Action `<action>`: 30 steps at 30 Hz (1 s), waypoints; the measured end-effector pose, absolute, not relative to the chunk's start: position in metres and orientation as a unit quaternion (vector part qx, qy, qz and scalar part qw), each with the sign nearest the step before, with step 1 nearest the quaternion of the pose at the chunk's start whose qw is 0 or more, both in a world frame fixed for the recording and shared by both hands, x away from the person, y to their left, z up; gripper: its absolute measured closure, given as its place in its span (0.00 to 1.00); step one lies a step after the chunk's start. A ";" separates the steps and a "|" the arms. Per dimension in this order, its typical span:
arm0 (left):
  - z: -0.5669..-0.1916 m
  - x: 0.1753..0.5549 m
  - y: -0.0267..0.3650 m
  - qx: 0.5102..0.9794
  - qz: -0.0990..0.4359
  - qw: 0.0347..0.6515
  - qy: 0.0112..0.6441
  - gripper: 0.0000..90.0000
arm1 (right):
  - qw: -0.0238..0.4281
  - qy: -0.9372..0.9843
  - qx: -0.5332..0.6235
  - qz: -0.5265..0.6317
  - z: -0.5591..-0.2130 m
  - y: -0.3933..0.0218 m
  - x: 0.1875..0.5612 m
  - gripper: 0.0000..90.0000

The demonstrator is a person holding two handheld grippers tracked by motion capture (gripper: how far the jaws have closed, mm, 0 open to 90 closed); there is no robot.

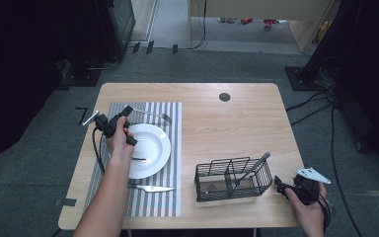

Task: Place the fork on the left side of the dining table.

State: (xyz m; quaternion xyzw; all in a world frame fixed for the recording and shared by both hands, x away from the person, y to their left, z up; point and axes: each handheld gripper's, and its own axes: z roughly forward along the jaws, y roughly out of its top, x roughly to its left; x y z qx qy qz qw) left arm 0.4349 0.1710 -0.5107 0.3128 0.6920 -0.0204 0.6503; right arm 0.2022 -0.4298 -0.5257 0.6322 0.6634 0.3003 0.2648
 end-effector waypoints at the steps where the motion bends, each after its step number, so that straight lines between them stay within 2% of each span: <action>1: -0.511 0.435 0.172 0.315 -0.018 0.645 0.696 0.98 | 0.265 0.663 0.632 0.300 -0.526 -0.430 0.202 0.15; 10: -0.513 0.432 0.174 0.364 0.026 0.566 0.740 0.88 | 0.265 0.664 0.632 0.300 -0.526 -0.430 0.202 0.15; 16: -0.509 0.433 0.172 0.381 0.042 0.538 0.750 0.85 | 0.265 0.663 0.633 0.300 -0.526 -0.430 0.202 0.15; 20: -0.504 0.434 0.167 0.414 0.067 0.498 0.759 0.82 | 0.265 0.663 0.632 0.300 -0.526 -0.430 0.202 0.15; 30: -0.500 0.433 0.166 0.423 0.069 0.477 0.767 0.70 | 0.265 0.664 0.631 0.301 -0.526 -0.430 0.202 0.16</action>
